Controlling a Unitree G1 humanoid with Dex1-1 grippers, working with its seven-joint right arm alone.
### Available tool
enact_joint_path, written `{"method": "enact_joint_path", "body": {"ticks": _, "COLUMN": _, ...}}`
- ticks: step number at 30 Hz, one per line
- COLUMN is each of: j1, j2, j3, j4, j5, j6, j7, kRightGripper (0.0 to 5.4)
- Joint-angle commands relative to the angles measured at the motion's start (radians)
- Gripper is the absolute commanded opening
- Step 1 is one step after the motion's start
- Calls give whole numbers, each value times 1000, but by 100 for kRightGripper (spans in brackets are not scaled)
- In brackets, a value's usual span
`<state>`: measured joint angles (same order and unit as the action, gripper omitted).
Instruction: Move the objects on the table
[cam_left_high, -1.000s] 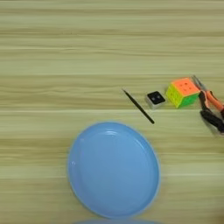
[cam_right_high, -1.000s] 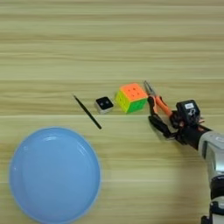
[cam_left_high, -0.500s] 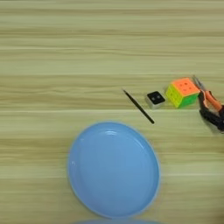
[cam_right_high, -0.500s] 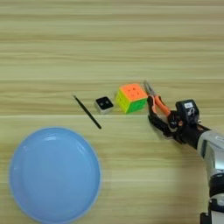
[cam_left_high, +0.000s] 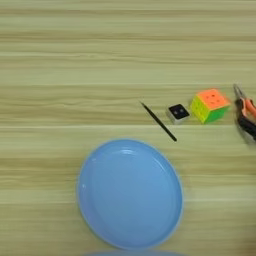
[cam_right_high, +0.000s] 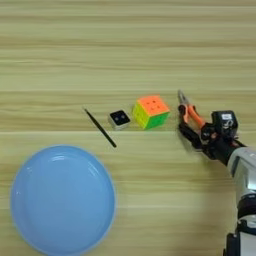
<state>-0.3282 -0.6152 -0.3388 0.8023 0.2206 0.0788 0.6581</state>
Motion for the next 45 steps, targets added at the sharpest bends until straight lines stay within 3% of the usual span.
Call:
{"method": "enact_joint_path", "body": {"ticks": 1, "j1": -90, "j2": -45, "j3": -48, "j4": -77, "j5": 29, "j6": -87, "j7": -39, "kRightGripper": 350}}
{"method": "enact_joint_path", "body": {"ticks": 5, "j1": -89, "j2": -38, "j3": -60, "j4": -123, "j5": 41, "j6": -129, "j7": -43, "kRightGripper": 350}}
{"method": "enact_joint_path", "body": {"ticks": 11, "j1": -79, "j2": -29, "j3": -73, "j4": -192, "j5": 68, "j6": -122, "j7": -37, "kRightGripper": 350}}
{"method": "enact_joint_path", "body": {"ticks": 19, "j1": -9, "j2": 4, "j3": -67, "j4": -460, "j5": 140, "j6": -88, "j7": 31, "kRightGripper": 350}}
{"method": "enact_joint_path", "body": {"ticks": 29, "j1": 120, "j2": 38, "j3": 0, "j4": -854, "j5": 203, "j6": 8, "j7": 111, "kRightGripper": 350}}
{"method": "enact_joint_path", "body": {"ticks": 37, "j1": 180, "j2": 37, "j3": 58, "j4": -1011, "j5": 229, "j6": 56, "j7": 191, "kRightGripper": 350}}
{"method": "enact_joint_path", "body": {"ticks": 45, "j1": 254, "j2": 30, "j3": 166, "j4": -1125, "j5": 237, "j6": 89, "j7": 313, "kRightGripper": 350}}
